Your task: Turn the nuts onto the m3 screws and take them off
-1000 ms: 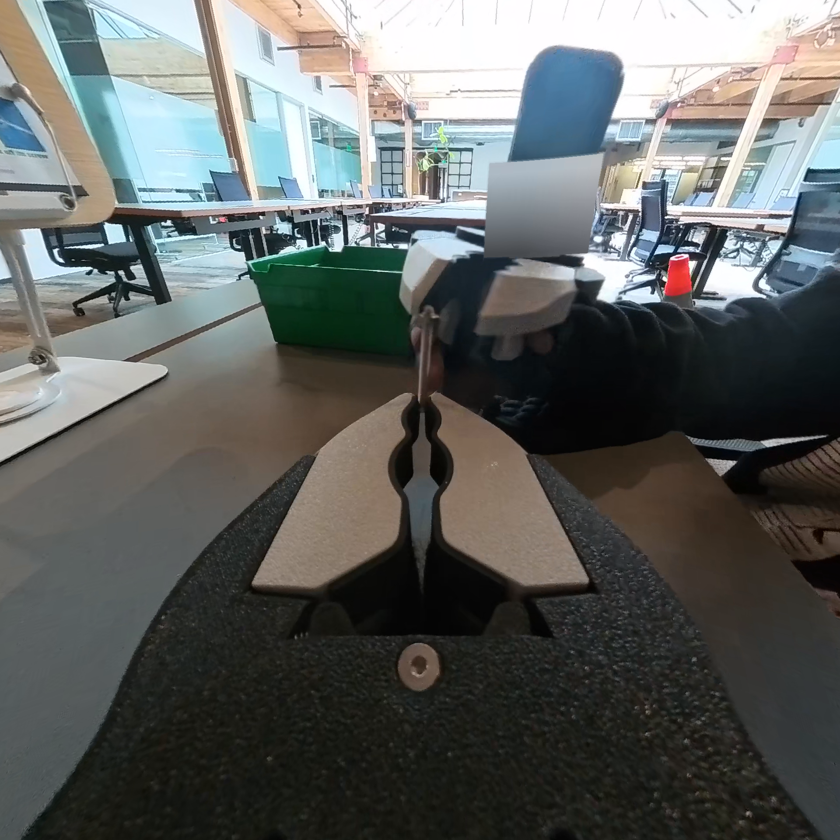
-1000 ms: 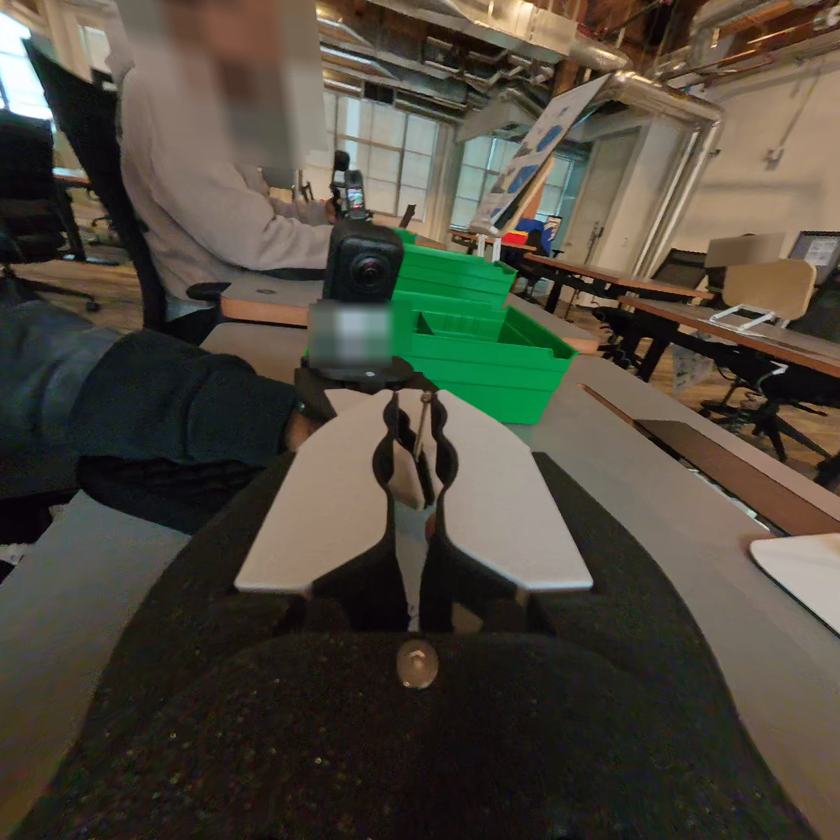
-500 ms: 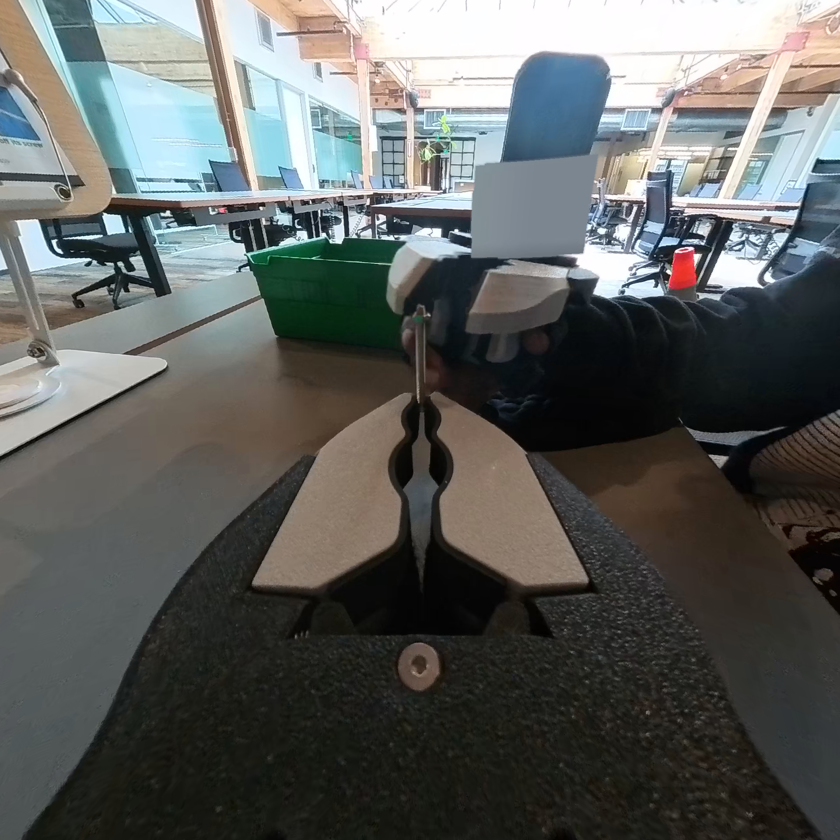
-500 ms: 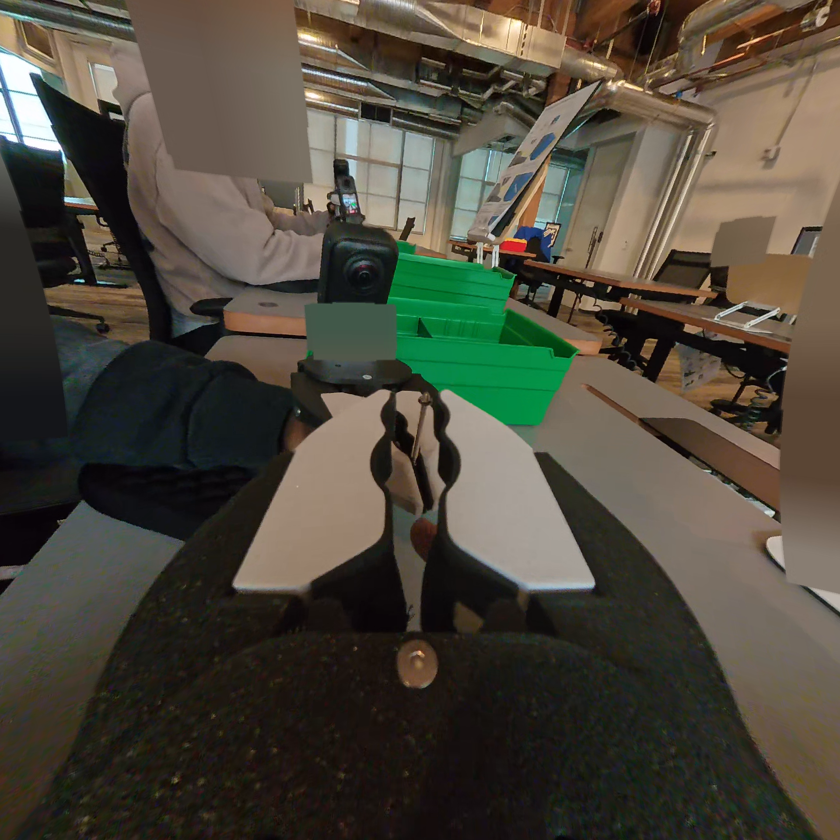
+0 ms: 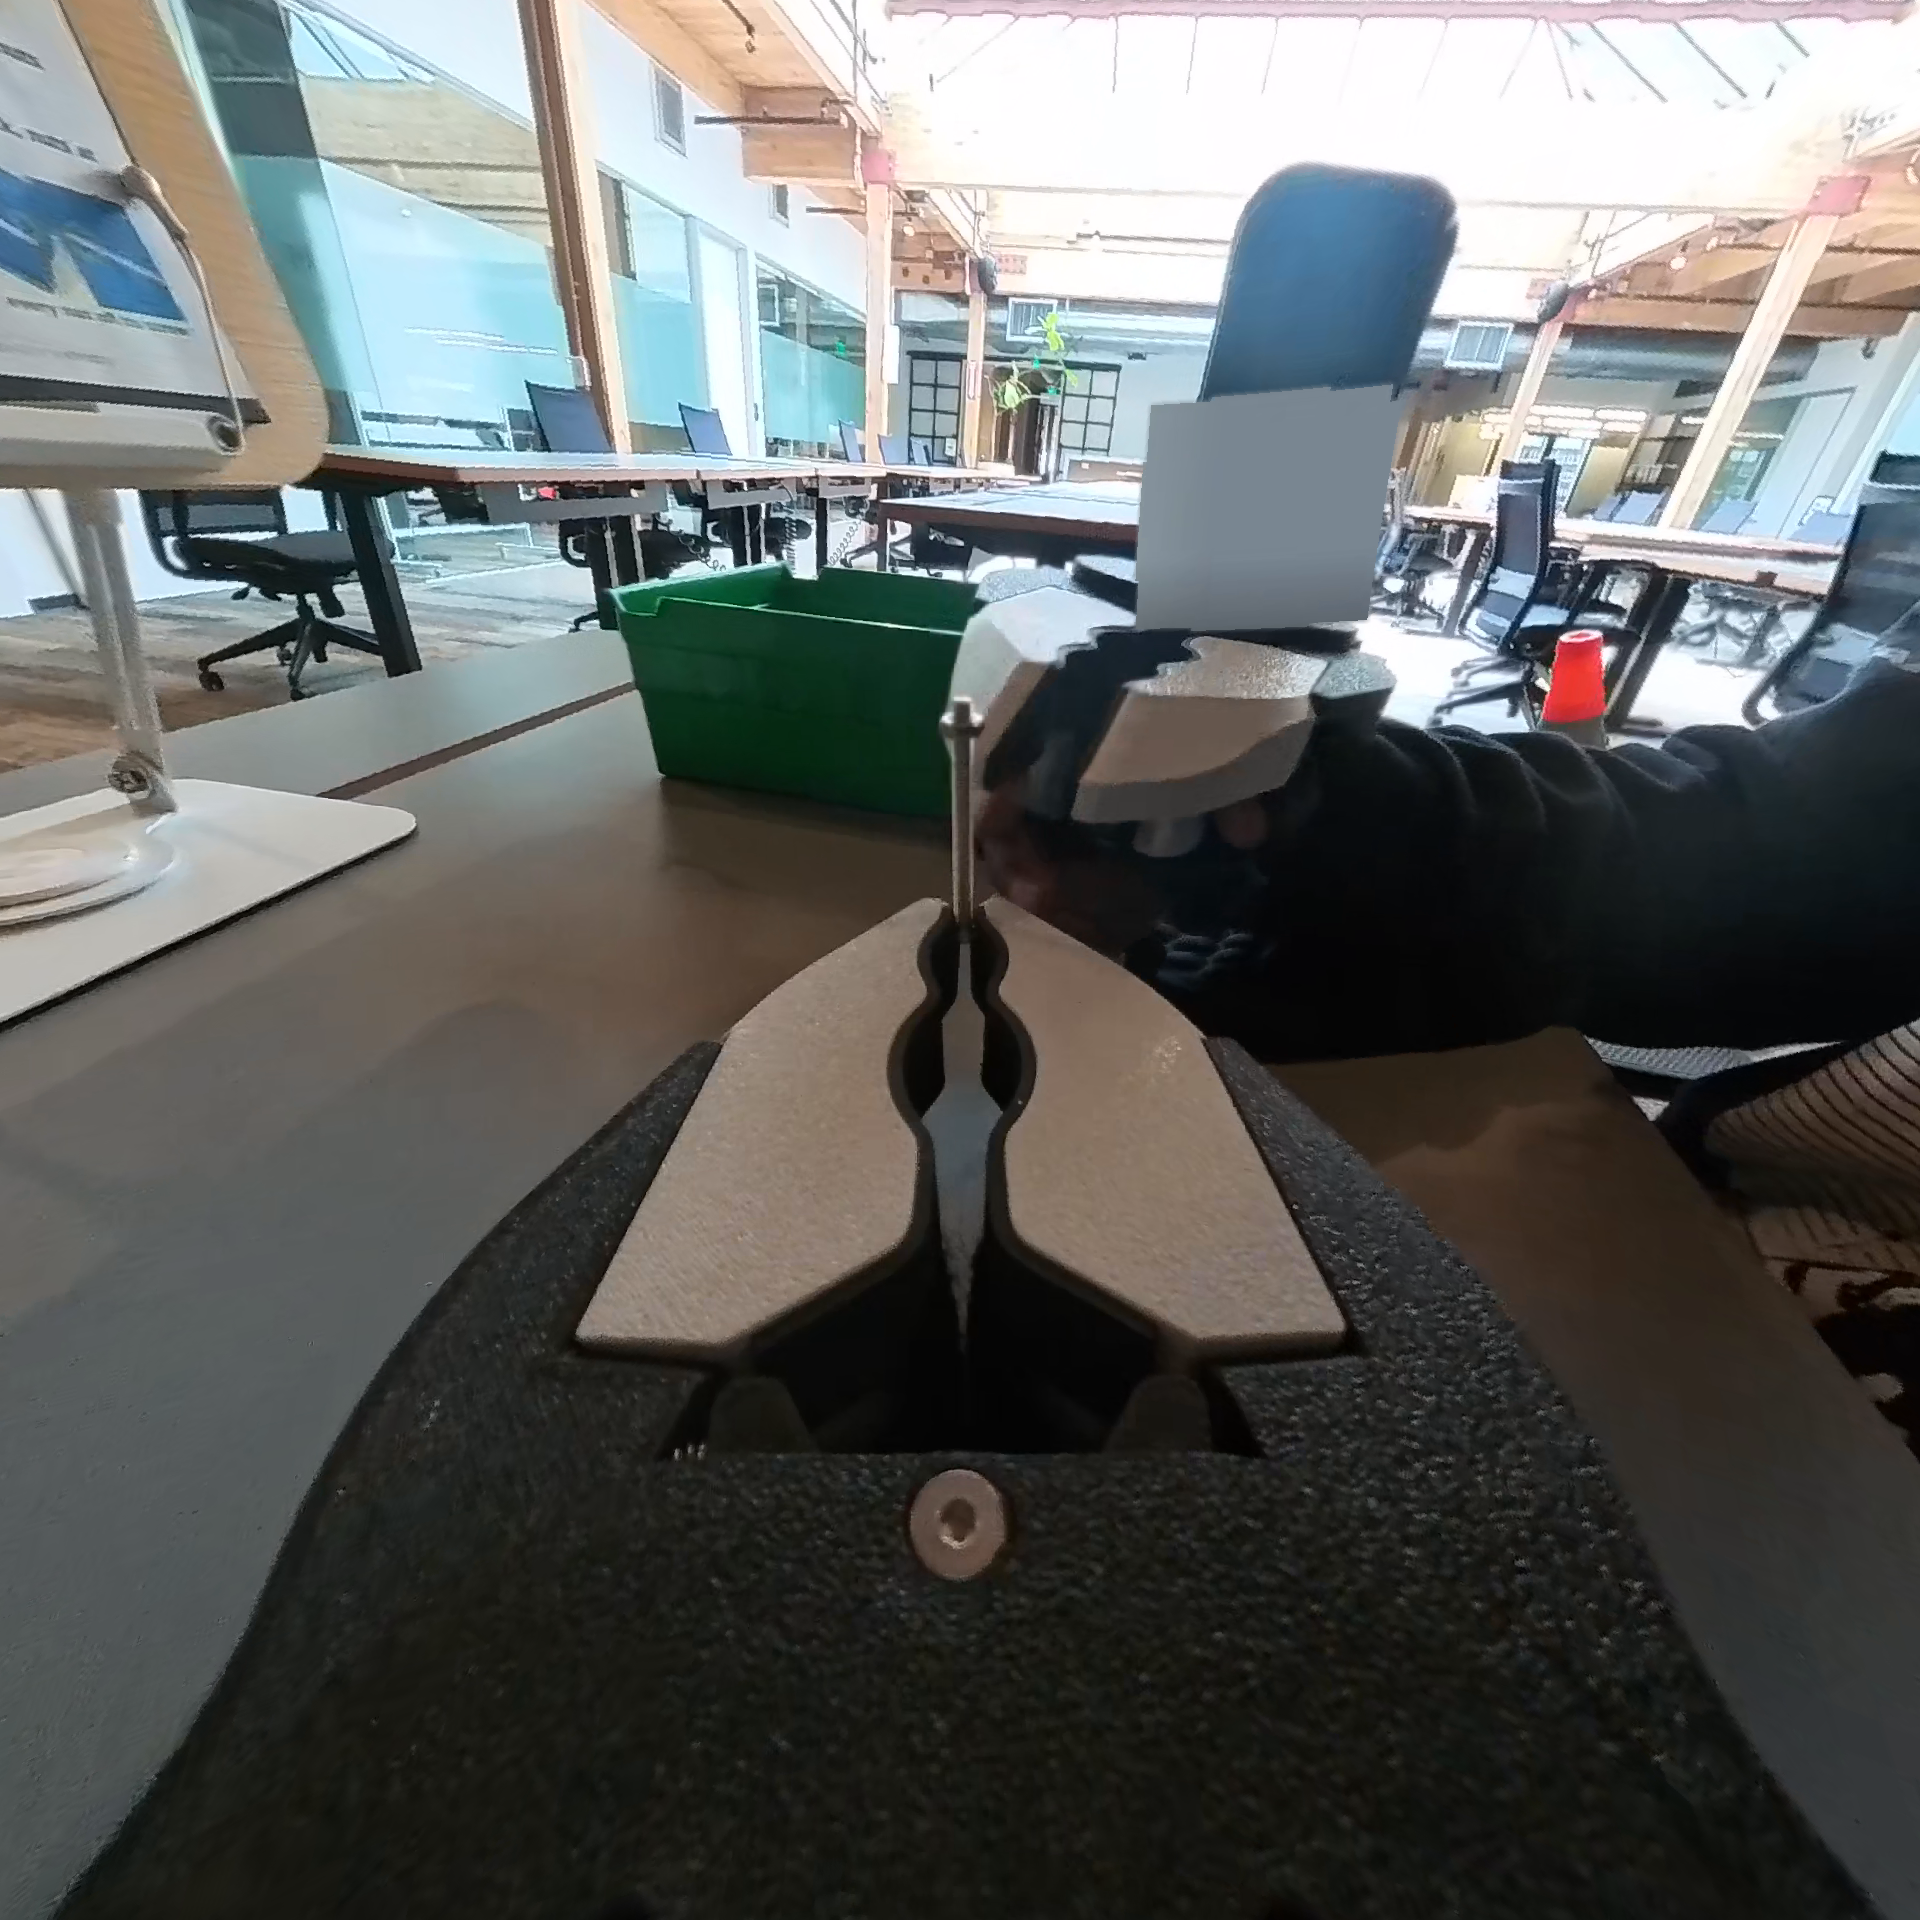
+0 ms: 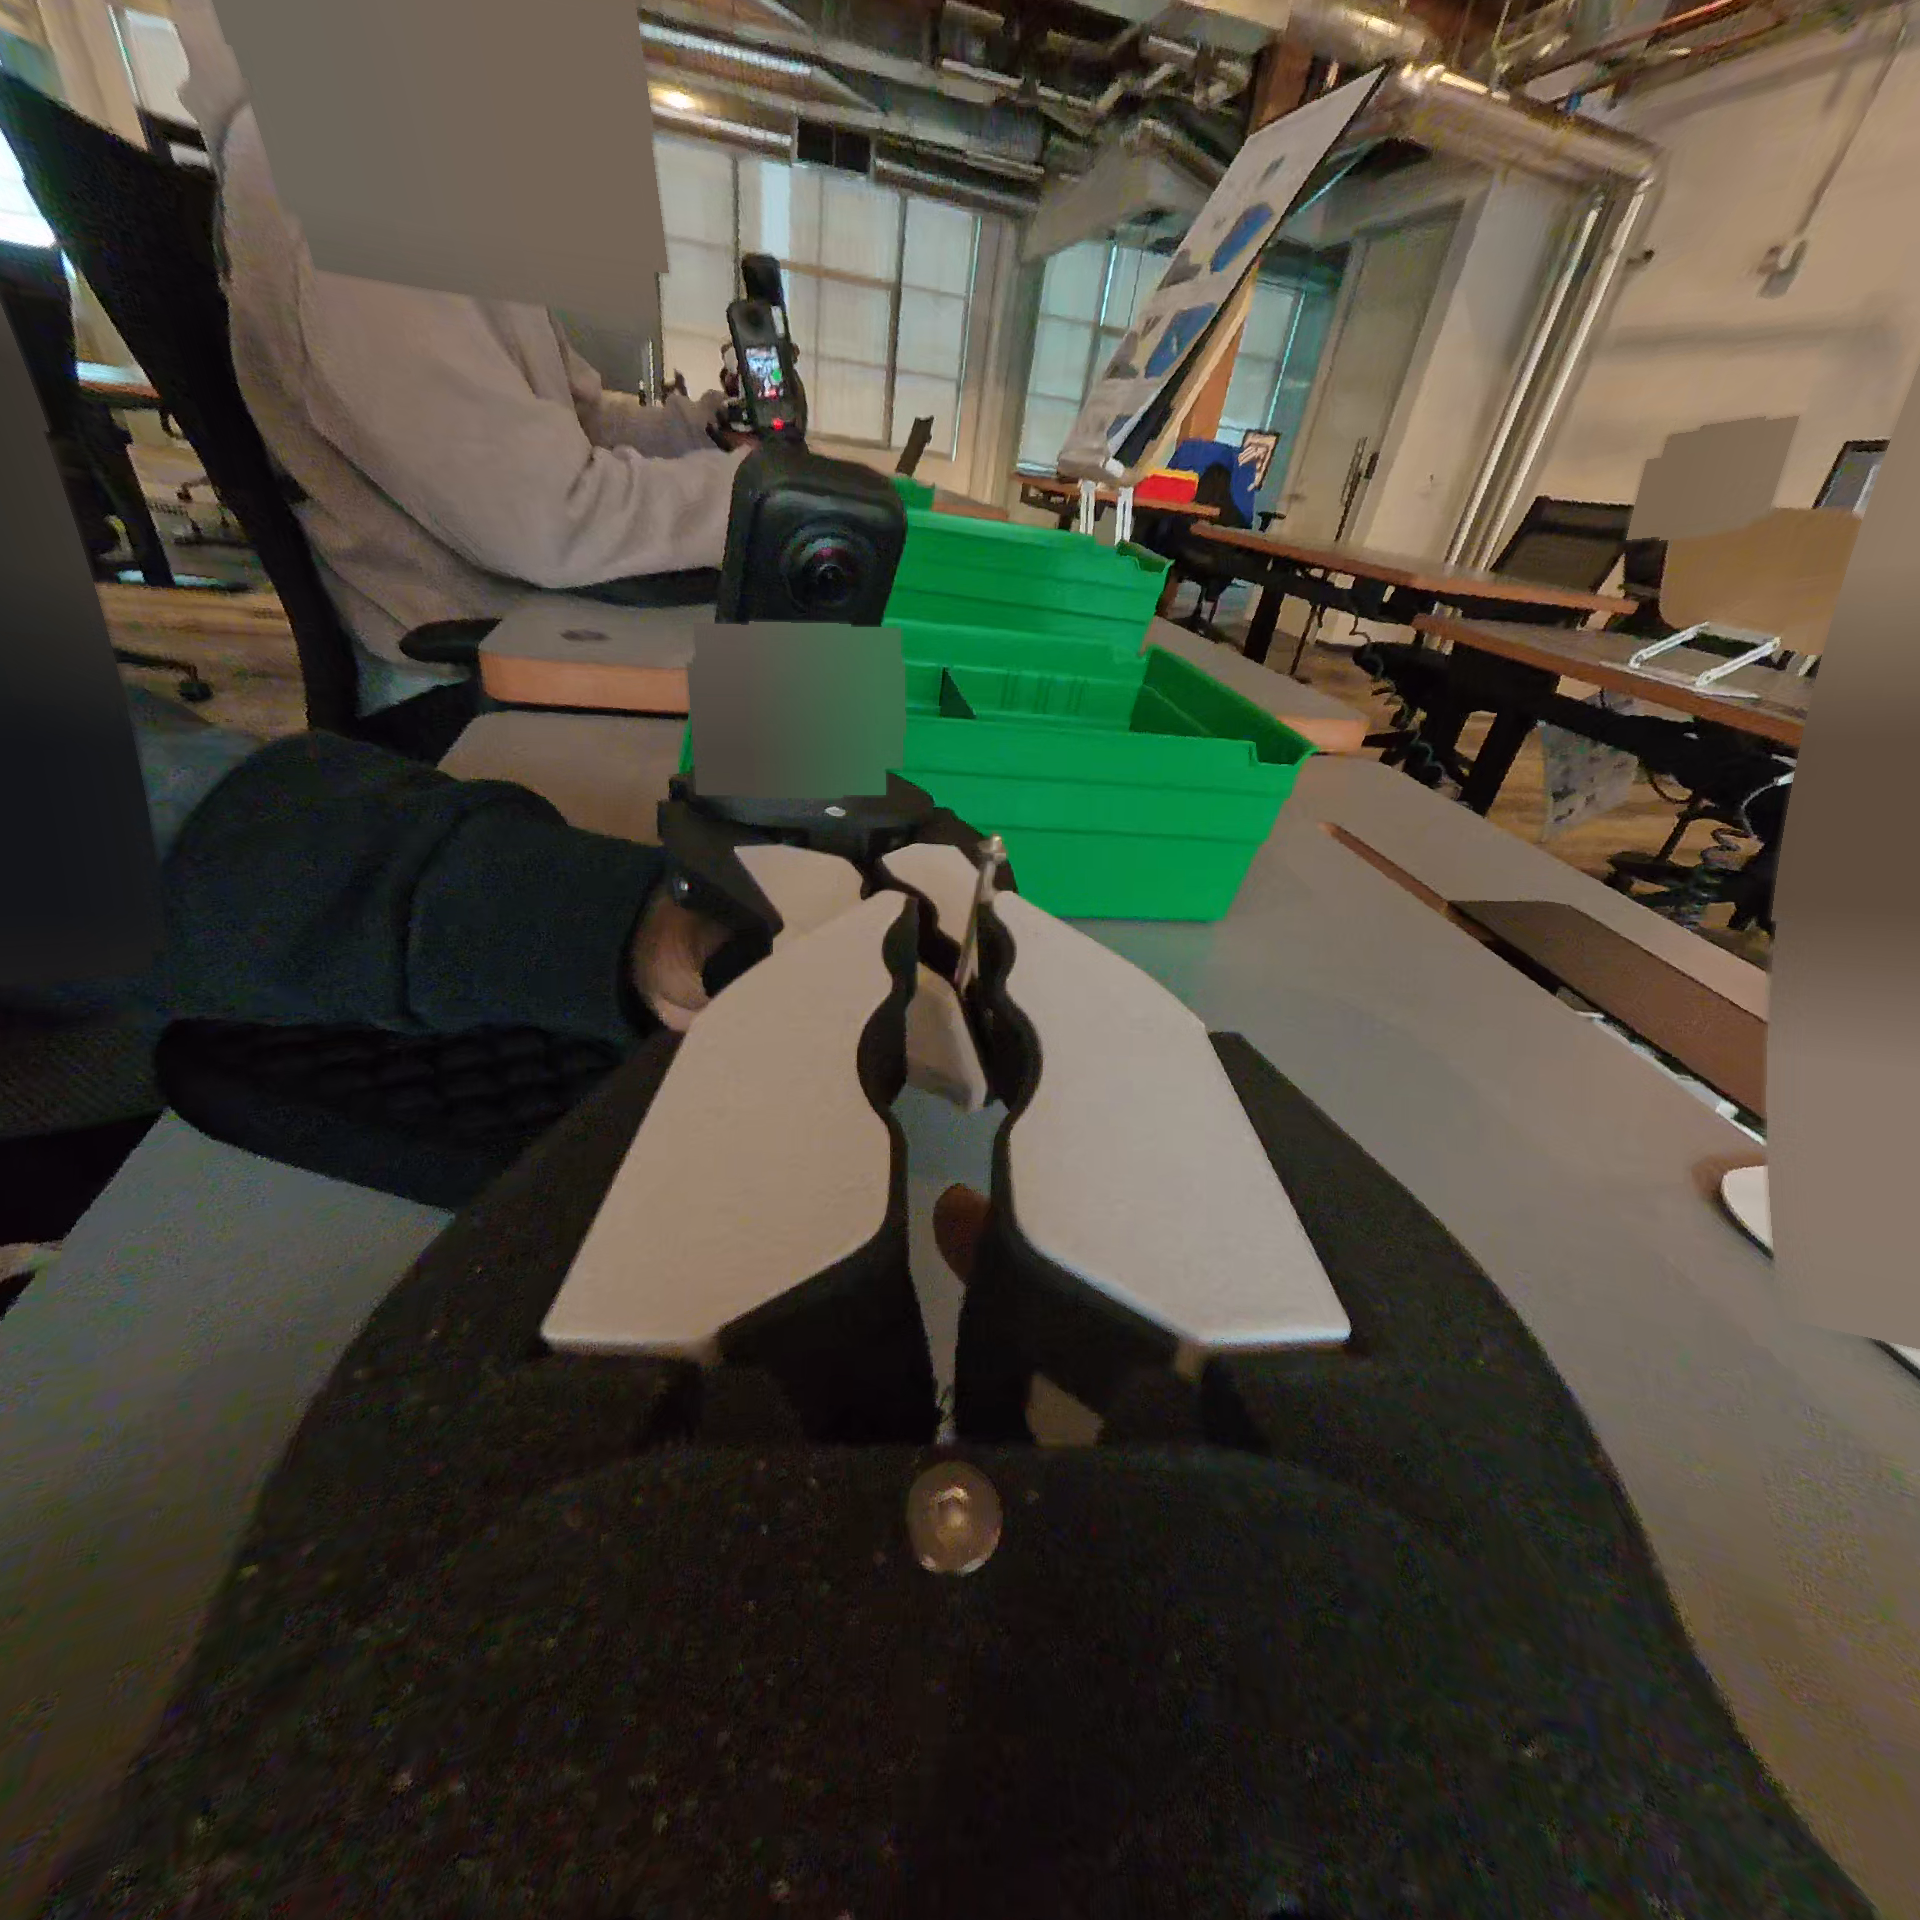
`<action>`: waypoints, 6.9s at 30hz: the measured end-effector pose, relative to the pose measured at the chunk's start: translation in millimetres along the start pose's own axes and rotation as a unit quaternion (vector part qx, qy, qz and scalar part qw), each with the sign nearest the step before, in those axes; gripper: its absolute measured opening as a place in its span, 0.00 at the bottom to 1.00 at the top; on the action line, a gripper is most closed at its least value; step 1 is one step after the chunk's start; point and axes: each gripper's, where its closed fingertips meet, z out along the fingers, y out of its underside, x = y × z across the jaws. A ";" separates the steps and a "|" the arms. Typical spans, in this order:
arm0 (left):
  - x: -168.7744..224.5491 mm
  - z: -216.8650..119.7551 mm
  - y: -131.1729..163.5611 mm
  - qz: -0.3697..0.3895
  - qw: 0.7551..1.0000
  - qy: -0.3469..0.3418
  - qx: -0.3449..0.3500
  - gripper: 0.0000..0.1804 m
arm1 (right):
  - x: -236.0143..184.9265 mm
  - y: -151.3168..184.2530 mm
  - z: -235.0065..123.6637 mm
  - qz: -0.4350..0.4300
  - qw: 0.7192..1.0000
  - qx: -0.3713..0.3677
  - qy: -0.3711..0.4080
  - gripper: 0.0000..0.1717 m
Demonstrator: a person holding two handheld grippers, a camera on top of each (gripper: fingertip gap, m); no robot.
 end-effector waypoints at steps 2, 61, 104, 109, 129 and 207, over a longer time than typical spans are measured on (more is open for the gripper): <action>1.8 1.0 1.3 0.007 1.000 0.003 -0.005 0.01 | 1.8 -5.9 -1.4 0.007 1.000 0.021 0.004 0.06; 4.7 3.0 4.5 0.013 1.000 0.010 -0.019 0.01 | 2.5 -7.9 1.6 -0.003 0.999 0.037 0.014 0.13; 4.5 2.6 4.4 0.010 1.000 0.011 -0.018 0.01 | 3.1 -2.9 3.4 0.003 1.000 0.018 0.014 0.12; 3.1 2.1 3.8 0.007 1.000 0.007 -0.016 0.01 | -2.0 -1.4 4.0 0.005 1.000 0.008 0.000 0.08; 2.8 2.6 4.1 0.008 1.000 0.006 -0.017 0.01 | 4.1 -4.2 1.2 0.001 1.000 0.016 0.015 0.07; -1.7 2.0 3.6 0.000 1.000 -0.005 -0.016 0.01 | 6.9 13.3 6.2 0.029 0.999 -0.033 0.022 0.04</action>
